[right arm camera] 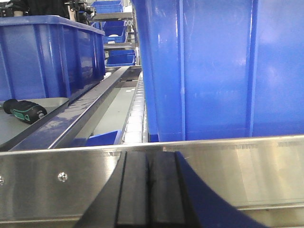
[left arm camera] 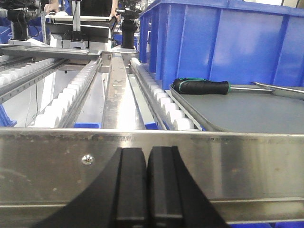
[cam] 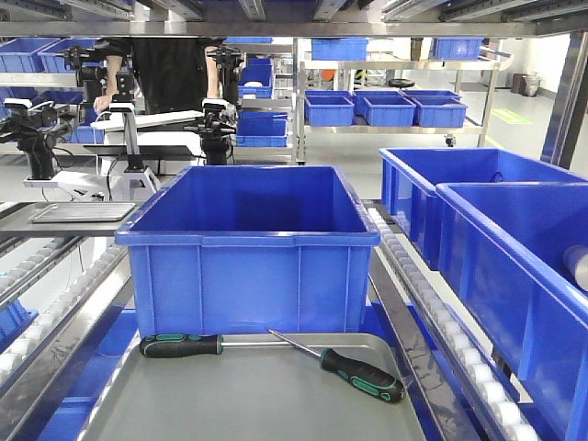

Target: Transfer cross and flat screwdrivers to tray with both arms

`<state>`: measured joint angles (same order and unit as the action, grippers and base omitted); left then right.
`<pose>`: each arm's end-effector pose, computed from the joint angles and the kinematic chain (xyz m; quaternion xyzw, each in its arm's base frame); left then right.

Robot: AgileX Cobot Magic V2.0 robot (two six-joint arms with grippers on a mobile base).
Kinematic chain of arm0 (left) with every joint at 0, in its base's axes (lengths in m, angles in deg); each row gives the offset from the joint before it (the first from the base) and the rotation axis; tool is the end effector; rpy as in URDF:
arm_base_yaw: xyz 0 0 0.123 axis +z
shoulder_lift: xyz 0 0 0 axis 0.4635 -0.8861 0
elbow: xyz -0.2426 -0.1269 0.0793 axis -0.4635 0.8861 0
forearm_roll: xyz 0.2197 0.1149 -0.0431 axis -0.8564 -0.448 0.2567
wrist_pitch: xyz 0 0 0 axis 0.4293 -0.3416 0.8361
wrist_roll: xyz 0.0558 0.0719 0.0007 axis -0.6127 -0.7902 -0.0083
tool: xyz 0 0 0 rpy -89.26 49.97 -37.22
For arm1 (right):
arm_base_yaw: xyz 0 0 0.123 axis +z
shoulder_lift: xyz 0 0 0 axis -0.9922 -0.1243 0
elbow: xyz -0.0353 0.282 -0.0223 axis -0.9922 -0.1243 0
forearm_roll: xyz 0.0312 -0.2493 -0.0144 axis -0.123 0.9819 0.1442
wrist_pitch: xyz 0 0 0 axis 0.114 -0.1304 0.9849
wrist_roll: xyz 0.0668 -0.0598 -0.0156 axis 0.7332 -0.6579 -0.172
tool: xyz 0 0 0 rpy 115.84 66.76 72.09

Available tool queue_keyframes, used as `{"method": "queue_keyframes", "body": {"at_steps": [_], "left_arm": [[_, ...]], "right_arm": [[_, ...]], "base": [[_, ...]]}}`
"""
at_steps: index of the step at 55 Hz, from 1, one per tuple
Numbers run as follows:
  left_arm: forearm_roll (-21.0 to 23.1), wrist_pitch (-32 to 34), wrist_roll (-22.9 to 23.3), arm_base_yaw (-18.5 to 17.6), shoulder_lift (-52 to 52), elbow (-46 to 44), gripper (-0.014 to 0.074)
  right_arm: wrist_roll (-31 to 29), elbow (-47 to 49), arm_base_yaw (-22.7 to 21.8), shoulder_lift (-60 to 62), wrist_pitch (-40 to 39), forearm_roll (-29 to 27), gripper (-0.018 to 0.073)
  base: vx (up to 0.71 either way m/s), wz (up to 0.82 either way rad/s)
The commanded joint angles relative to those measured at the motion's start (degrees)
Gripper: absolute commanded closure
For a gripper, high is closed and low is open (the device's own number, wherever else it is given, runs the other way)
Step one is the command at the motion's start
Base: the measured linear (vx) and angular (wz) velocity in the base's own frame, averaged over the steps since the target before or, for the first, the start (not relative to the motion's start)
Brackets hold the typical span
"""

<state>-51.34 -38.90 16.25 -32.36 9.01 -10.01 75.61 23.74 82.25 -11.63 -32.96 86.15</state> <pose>0.0557 -0.0070 0.1891 -0.0121 0.7423 -0.0838 0.6647 0.0566 -0.0009 0.1912 0.0297 0.7288 0.0179 0.6839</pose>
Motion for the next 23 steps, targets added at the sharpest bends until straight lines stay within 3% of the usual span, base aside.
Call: {"method": "queue_keyframes", "body": {"at_steps": [1, 23], "left_arm": [[0.21, 4.65, 0.46, 0.08, 0.25, -1.39, 0.0602], [0.21, 4.65, 0.46, 0.08, 0.25, -1.39, 0.0602]], "right_arm": [[-0.08, -0.33, -0.34, -0.12, -4.54, 0.43, 0.0569], [-0.08, -0.33, -0.34, -0.12, -4.54, 0.43, 0.0569]], "base": [[0.0, 0.0], [0.0, 0.0]]}}
